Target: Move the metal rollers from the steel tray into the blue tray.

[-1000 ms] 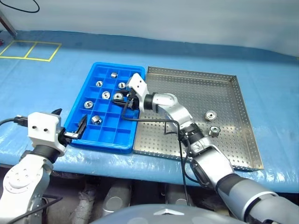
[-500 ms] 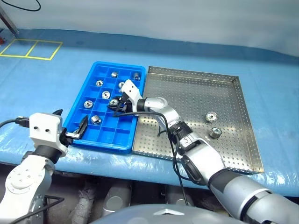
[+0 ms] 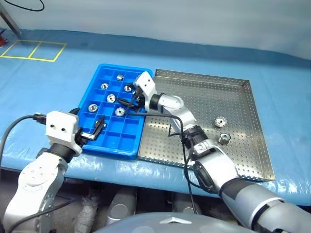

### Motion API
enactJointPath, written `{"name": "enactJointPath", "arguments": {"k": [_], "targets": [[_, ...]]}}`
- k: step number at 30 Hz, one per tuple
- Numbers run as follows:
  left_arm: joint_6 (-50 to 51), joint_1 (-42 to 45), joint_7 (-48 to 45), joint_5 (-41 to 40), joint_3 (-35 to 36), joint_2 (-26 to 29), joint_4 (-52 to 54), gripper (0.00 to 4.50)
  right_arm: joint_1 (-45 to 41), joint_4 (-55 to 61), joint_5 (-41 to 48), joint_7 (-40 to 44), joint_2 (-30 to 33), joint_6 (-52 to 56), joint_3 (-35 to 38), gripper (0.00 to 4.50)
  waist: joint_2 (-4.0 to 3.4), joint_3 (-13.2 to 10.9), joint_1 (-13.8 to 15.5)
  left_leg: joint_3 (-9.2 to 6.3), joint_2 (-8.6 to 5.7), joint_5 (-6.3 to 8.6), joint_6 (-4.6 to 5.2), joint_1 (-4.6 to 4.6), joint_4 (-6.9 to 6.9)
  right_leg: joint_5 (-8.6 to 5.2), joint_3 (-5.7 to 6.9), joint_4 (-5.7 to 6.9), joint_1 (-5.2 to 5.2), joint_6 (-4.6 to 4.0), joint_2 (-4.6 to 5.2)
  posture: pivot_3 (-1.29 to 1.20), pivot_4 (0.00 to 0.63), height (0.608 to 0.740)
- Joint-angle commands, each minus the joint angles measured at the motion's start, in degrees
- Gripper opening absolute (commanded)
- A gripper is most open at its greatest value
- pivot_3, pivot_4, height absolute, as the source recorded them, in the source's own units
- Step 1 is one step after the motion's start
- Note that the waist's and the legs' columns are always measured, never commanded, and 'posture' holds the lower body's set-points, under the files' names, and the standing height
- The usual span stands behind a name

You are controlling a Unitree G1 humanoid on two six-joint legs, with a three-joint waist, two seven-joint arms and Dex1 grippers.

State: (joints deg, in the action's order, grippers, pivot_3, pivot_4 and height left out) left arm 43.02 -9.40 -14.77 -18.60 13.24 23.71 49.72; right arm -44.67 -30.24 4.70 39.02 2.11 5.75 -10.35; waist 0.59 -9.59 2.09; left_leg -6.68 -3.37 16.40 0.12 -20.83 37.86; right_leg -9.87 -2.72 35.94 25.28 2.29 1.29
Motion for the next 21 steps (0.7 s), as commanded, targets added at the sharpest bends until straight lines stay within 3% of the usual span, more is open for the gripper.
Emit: {"name": "enactJointPath", "arguments": {"k": [1,5,10,21], "targets": [[-2.0,5.7,-0.9,0.8,-5.2,0.0,-3.4,4.16,5.8,15.5,0.2,-3.1,6.0,6.9,4.0,4.01,0.0,0.0,0.1,-0.01,-0.01,0.0,0.01,-0.03,0.02,0.0,0.02,0.0,-0.01,0.0,0.03,0.05,0.15,0.74],[-3.6,13.1,-3.2,1.0,-11.4,-0.5,-9.3,4.16,14.3,27.3,-1.4,-9.1,13.4,15.5,8.7,4.01,-0.01,0.0,-1.0,0.08,-0.04,-0.01,0.05,-0.11,0.08,0.02,0.02,-0.01,0.02,0.03,0.18,-0.05,0.15,0.74],[-5.7,20.4,-7.3,1.1,-17.1,-0.6,-16.3,4.16,23.1,36.9,-0.5,-13.6,17.3,24.0,13.5,4.01,-0.03,0.0,-4.3,0.45,0.16,0.0,0.07,-0.12,0.06,0.03,-0.22,0.01,0.13,0.03,0.18,-0.15,0.15,0.74],[-9.8,27.6,-14.6,2.4,-22.8,-0.3,-25.3,4.16,38.5,56.6,2.2,-13.4,23.0,35.1,16.3,4.01,-0.06,0.0,-10.0,1.07,0.1,0.34,0.82,0.06,0.38,0.27,-0.99,0.0,0.04,0.51,0.06,-0.27,0.15,0.74]]}}
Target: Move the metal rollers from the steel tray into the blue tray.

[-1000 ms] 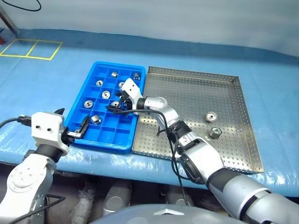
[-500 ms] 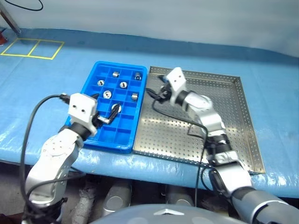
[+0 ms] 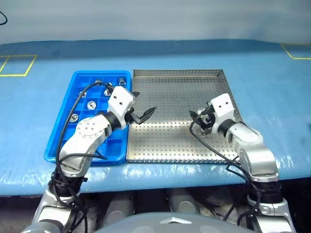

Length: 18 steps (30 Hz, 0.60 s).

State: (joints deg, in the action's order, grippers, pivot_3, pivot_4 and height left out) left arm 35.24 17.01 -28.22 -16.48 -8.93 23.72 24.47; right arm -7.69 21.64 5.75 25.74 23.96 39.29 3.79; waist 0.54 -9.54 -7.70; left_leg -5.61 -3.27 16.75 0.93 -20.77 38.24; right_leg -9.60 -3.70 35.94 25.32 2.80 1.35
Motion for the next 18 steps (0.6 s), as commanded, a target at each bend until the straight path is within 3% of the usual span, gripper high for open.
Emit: {"name": "enactJointPath", "arguments": {"k": [1,8,18], "targets": [[-2.2,1.3,-1.5,0.4,-0.9,-0.5,-0.4,4.16,2.6,5.3,1.4,-0.3,1.4,2.1,2.6,4.01,0.0,0.0,-0.5,0.04,-0.02,0.0,0.04,0.02,0.01,0.01,-0.03,0.0,-0.02,0.04,-0.02,-0.28,0.15,0.74],[-3.2,1.8,-2.5,1.1,-1.6,-1.2,-2.0,4.16,7.0,6.3,3.5,-1.3,0.6,4.3,3.9,4.01,0.0,0.0,-2.9,0.35,-0.01,0.0,0.2,0.03,0.25,-0.01,-0.33,-0.01,-0.07,0.53,-0.18,-0.31,0.15,0.74],[-3.3,1.4,-2.5,1.5,-1.5,-1.2,-2.0,4.16,4.9,0.5,5.4,-2.3,-1.4,3.0,2.8,4.01,0.0,0.0,-5.1,0.44,-0.01,0.07,0.37,0.09,0.67,0.11,-0.41,0.01,-0.3,0.76,-0.25,-0.3,0.15,0.74]]}}
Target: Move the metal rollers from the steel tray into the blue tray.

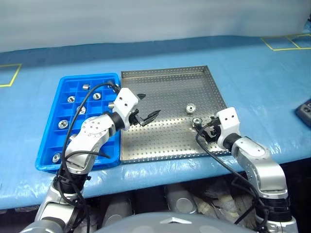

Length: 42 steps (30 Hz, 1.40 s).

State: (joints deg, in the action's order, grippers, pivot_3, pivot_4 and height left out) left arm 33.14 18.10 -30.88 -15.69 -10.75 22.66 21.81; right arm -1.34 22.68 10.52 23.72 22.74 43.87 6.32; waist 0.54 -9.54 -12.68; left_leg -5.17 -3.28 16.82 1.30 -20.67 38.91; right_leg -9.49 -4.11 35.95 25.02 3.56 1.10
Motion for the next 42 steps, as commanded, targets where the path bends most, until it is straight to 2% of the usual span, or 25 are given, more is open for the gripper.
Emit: {"name": "enactJointPath", "arguments": {"k": [1,12,15,20,28,33,38,42], "targets": [[-1.1,0.1,0.2,0.7,0.4,0.0,0.9,4.16,-1.9,-1.3,0.7,-0.3,-0.4,-1.7,0.0,4.01,0.0,0.0,-0.3,0.01,-0.01,0.01,0.02,0.0,0.04,0.01,-0.01,0.0,-0.02,0.01,0.01,-0.27,0.15,0.74],[-0.7,-1.2,1.4,0.9,1.4,0.9,2.5,4.16,-6.1,-9.6,0.7,-0.2,-1.7,-4.2,-2.3,4.01,-0.01,0.0,-0.1,-0.01,-0.02,0.06,0.1,0.07,0.13,0.04,-0.02,-0.04,-0.14,0.07,0.02,-0.24,0.15,0.74],[-0.6,-1.4,1.5,1.0,1.6,0.9,2.7,4.16,-6.2,-10.5,0.7,-0.5,-1.7,-4.1,-2.3,3.41,-0.01,0.0,0.2,0.0,-0.03,0.07,0.12,0.07,0.14,0.05,-0.04,-0.05,-0.14,0.08,0.03,-0.24,0.15,0.74],[-0.4,-1.7,1.6,1.2,1.8,0.9,3.0,4.16,-6.2,-10.1,0.5,-0.7,-1.5,-4.5,-2.2,1.82,-0.01,0.0,0.7,0.0,-0.03,0.08,0.13,0.06,0.14,0.05,-0.04,-0.07,-0.14,0.08,0.03,-0.23,0.15,0.74],[-0.3,-1.5,1.3,1.2,1.9,0.8,3.0,4.16,-6.4,-8.2,0.7,-0.6,-1.2,-4.9,-2.4,1.73,-0.01,0.0,1.4,0.01,-0.03,0.09,0.14,0.06,0.14,0.05,-0.04,-0.07,-0.14,0.08,0.04,-0.23,0.15,0.74],[1.3,-4.5,0.5,0.3,4.3,3.6,6.5,4.16,-8.9,-3.3,2.0,2.7,-0.3,-5.3,-5.2,1.73,-0.04,0.0,1.1,0.04,-0.01,0.09,0.14,0.06,0.13,0.05,-0.09,-0.05,-0.1,0.08,0.04,-0.21,0.15,0.74],[5.4,-12.5,0.7,-2.0,11.6,8.9,14.1,4.16,-14.2,-2.4,3.2,8.1,-0.5,-6.7,-11.6,1.73,-0.02,-0.1,1.3,0.03,0.11,0.1,0.1,0.09,0.11,0.04,-0.08,-0.04,-0.07,0.06,0.06,-0.15,0.15,0.74],[9.8,-21.2,1.4,-4.9,22.4,11.6,20.6,4.16,-18.5,-4.0,4.0,12.5,-2.4,-8.2,-17.5,1.73,0.03,-0.1,2.6,-0.01,0.1,0.11,0.1,0.03,0.1,0.02,-0.04,-0.06,0.01,0.03,0.08,-0.08,0.15,0.74]]}}
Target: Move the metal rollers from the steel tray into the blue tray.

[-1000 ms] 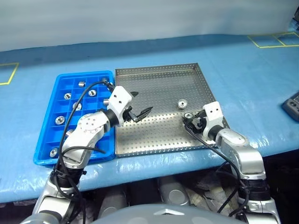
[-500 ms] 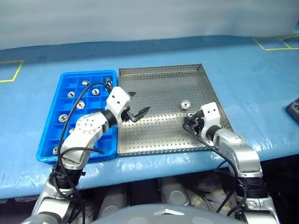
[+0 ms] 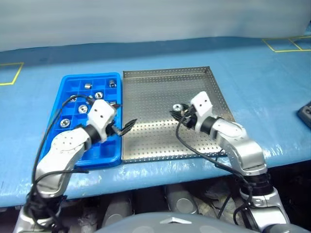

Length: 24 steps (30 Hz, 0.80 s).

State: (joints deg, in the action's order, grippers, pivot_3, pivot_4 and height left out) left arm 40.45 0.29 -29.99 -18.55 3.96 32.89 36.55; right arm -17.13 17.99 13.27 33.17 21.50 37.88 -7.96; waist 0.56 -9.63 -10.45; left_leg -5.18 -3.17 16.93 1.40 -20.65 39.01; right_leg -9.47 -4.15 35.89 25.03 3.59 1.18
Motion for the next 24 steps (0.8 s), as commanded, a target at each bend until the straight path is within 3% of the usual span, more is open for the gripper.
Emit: {"name": "enactJointPath", "arguments": {"k": [1,7,12,24], "targets": [[3.4,-5.2,0.7,-2.6,10.1,1.7,7.2,4.16,-3.5,0.2,1.4,3.9,-1.6,-2.6,-4.4,1.73,0.02,0.0,0.9,-0.02,0.0,0.0,0.0,-0.04,0.0,0.0,0.02,-0.01,0.01,0.0,0.1,-0.06,0.15,0.74],[8.1,-18.0,0.3,-4.6,25.5,2.4,15.3,4.16,-8.8,-5.5,0.9,8.9,-5.6,-5.6,-11.7,1.73,0.05,0.0,5.3,-0.12,-0.04,0.02,-0.06,-0.17,-0.06,0.13,0.13,-0.01,0.17,-0.36,0.22,0.07,0.15,0.74],[9.6,-26.7,-0.1,-7.2,34.4,-0.5,20.2,4.16,-12.2,-9.8,0.7,12.4,-9.3,-8.3,-16.0,1.73,0.1,-0.1,8.7,-0.34,-0.07,0.06,-0.13,-0.19,-0.08,0.03,0.35,-0.04,0.15,-0.52,0.26,0.14,0.15,0.74],[6.4,-34.7,4.0,-9.5,35.6,-4.9,23.5,4.16,-15.1,-20.6,-2.0,15.5,-16.7,-13.6,-21.9,1.73,0.09,-0.1,11.7,-1.21,-0.05,-0.13,-0.64,-0.15,-0.19,-0.43,1.16,0.01,-0.09,-0.74,0.23,0.22,0.15,0.74]]}}
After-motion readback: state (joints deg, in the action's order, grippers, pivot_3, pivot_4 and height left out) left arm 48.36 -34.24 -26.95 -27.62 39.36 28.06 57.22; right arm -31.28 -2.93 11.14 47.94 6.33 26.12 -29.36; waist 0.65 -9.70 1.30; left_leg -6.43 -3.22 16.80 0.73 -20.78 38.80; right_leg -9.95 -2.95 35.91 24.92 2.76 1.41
